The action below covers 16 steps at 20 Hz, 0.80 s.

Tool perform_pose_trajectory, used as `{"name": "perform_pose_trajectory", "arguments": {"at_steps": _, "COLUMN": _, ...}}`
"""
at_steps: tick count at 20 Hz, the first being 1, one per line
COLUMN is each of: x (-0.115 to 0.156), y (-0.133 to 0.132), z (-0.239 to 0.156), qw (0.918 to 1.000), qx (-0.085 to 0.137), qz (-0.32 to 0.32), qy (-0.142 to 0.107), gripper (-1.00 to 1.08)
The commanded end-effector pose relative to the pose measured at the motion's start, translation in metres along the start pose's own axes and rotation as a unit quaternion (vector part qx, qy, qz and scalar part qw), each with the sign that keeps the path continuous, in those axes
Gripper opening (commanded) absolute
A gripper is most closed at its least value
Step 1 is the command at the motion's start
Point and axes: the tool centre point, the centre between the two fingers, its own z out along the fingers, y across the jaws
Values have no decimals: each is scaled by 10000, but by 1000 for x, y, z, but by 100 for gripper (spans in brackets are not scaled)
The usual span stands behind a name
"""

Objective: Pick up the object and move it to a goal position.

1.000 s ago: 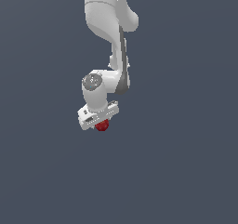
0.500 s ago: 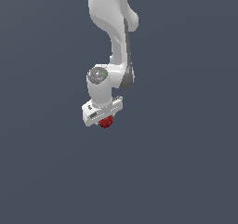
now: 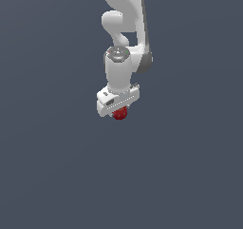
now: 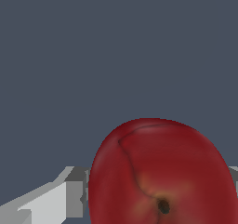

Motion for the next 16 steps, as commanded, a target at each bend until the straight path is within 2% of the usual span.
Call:
{"name": "perform_pose_trajectory", "arguments": {"at_steps": 1, "x": 5, "y": -22, "z": -24, "qw": 10000, "qx": -14, "qz": -4, "qy": 10, "gripper": -100}}
{"name": "perform_pose_trajectory", "arguments": {"at_steps": 16, "x": 35, "y": -148, "z": -156, "qw": 10000, "qx": -12, "qz": -11, "qy": 9, "gripper": -100}}
